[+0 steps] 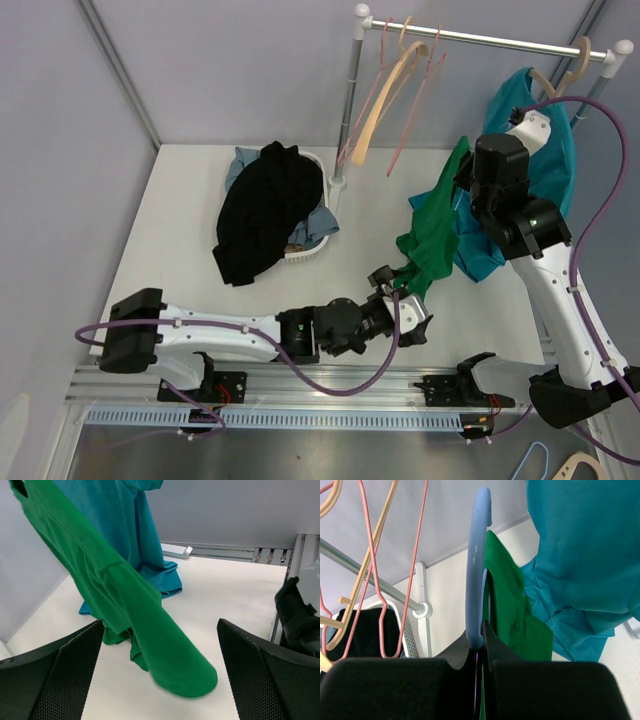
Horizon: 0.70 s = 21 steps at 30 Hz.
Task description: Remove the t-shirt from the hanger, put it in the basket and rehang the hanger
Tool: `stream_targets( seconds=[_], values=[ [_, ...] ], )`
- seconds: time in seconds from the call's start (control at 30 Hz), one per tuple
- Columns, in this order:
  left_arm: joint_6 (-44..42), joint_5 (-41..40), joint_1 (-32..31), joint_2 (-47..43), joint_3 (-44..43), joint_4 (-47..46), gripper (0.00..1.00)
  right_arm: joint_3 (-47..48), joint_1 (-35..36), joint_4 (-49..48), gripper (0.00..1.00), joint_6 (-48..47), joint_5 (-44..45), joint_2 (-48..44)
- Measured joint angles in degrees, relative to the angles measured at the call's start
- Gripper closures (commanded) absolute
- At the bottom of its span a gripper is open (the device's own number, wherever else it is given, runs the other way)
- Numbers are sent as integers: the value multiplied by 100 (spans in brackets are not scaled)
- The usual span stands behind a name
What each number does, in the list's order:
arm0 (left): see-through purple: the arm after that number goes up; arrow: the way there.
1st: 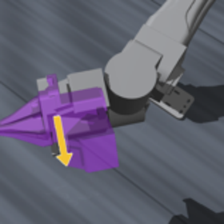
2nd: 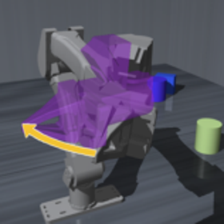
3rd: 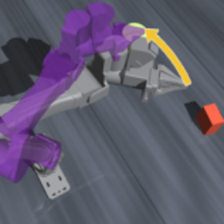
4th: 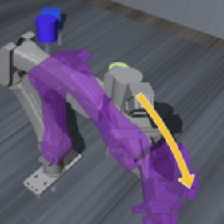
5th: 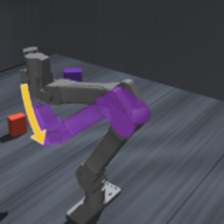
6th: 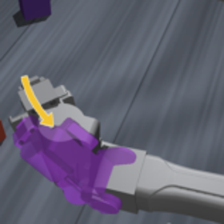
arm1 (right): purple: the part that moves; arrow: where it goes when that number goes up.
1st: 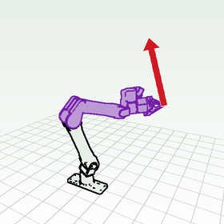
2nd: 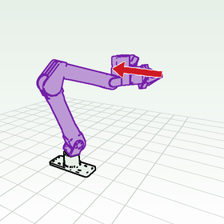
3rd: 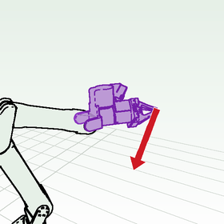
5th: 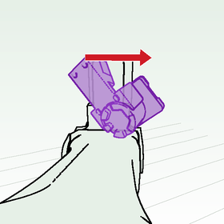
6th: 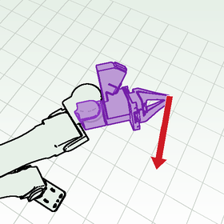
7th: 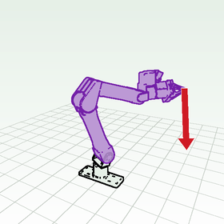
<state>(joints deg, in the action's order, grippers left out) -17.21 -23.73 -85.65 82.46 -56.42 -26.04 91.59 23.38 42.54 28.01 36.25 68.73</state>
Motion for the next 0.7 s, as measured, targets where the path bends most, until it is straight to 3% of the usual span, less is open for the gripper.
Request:
stream_targets(
  seconds=[0.07,0.1,0.13,0.17,0.2,0.47,0.7],
  values=[
    [146,179,212,166,-105,17,5,0,39,2,100,0,-22,7],
    [240,264,330,219,-136,31,20,0,50,-2,100,0,-33,4],
    [363,356,448,262,-168,46,61,4,57,-2,100,0,-50,4],
    [476,450,562,315,-223,83,83,4,66,-15,100,-2,-66,4],
    [551,501,664,387,-315,131,99,4,68,-22,100,-2,-74,4],
    [951,855,872,715,-1003,732,99,216,79,48,100,-85,-203,17],
    [1405,1303,363,-214,-376,868,99,498,-205,44,100,-205,-304,258]
  ],
)
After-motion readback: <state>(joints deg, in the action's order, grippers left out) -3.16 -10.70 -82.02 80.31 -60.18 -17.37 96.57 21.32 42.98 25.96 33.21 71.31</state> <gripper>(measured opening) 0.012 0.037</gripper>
